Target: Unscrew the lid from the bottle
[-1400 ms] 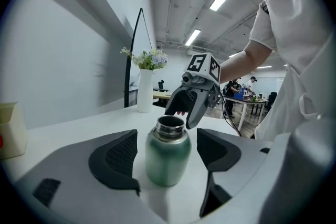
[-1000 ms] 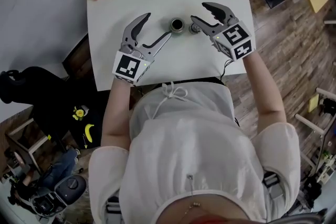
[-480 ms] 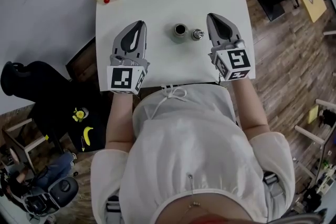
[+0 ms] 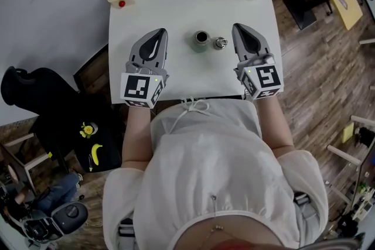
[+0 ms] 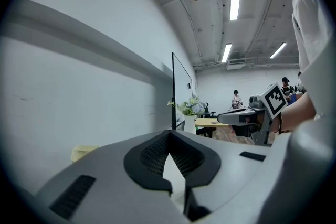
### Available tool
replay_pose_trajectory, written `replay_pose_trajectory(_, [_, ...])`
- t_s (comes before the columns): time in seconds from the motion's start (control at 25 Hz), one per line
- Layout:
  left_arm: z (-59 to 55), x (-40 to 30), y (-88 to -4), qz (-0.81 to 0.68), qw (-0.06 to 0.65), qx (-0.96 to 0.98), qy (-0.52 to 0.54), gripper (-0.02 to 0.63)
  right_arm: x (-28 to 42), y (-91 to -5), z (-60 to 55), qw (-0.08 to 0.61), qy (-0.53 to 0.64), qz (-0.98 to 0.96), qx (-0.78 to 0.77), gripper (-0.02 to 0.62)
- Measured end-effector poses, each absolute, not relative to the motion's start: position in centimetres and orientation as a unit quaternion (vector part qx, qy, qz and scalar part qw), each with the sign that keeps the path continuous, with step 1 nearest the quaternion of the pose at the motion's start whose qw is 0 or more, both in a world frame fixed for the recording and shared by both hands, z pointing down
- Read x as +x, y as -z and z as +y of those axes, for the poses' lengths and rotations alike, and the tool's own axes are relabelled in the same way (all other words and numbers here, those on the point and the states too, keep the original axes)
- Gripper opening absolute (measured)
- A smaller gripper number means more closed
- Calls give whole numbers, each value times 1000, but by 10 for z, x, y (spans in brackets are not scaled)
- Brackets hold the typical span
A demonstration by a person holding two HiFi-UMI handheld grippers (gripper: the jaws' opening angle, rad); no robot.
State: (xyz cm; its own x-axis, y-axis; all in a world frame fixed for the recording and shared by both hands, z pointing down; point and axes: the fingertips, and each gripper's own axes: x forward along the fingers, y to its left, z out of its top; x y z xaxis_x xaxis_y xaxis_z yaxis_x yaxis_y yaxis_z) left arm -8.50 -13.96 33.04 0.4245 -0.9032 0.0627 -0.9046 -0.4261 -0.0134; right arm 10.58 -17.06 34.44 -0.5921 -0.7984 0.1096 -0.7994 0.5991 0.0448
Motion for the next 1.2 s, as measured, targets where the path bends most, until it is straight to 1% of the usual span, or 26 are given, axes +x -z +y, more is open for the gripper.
replay_pose_trajectory(0.32, [-141,-87,-331,-534,20,845,-30,18,102,-345,-169,65,-6,-894,443,1])
replay_pose_trajectory(0.72, [-139,-81,-327,-526,7,850,-40,18,103,-350,-170,73,-2,-890,451,-1])
replay_pose_trajectory(1.2, [-148,-74,-332,-520,23,853,-33,18,104,-352,-173,70,-21,-888,455,-2])
